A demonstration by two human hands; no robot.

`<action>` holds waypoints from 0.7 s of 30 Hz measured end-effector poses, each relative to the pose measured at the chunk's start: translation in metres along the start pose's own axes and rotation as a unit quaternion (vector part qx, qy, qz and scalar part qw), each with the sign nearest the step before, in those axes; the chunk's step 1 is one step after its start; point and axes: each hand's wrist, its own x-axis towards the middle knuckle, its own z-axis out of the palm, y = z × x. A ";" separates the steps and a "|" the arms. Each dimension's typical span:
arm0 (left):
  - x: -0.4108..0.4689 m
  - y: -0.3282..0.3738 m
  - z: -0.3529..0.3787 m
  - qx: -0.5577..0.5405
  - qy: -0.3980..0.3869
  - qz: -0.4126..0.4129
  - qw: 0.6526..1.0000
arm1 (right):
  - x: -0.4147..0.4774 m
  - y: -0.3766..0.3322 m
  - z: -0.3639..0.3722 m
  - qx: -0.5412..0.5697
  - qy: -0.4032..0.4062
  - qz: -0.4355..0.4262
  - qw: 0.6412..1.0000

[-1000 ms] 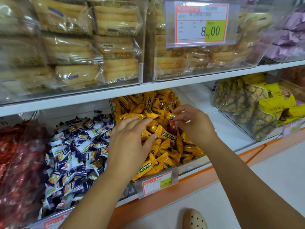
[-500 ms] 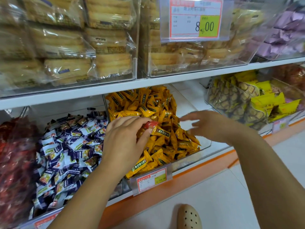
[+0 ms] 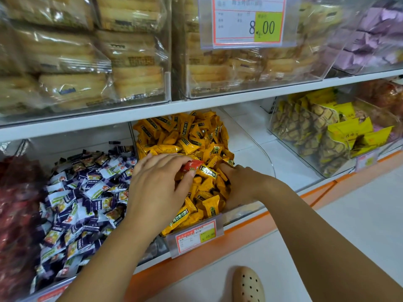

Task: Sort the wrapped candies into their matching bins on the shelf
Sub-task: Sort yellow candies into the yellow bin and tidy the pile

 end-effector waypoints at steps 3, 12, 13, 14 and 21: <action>0.001 0.000 0.001 -0.004 0.001 -0.005 1.000 | 0.000 0.008 0.004 0.062 0.055 -0.041 0.996; 0.004 -0.001 -0.002 -0.066 0.036 -0.012 0.997 | 0.001 0.014 0.001 0.167 0.188 -0.075 0.965; 0.004 -0.002 -0.003 -0.085 0.043 -0.020 0.995 | -0.001 0.013 -0.006 0.179 0.210 -0.063 0.959; 0.005 -0.003 -0.005 -0.102 0.051 -0.030 0.993 | -0.005 0.011 -0.016 0.194 0.230 -0.054 0.952; 0.004 -0.015 -0.015 -0.183 0.108 -0.129 0.969 | 0.010 -0.038 -0.077 0.107 0.326 -0.079 0.936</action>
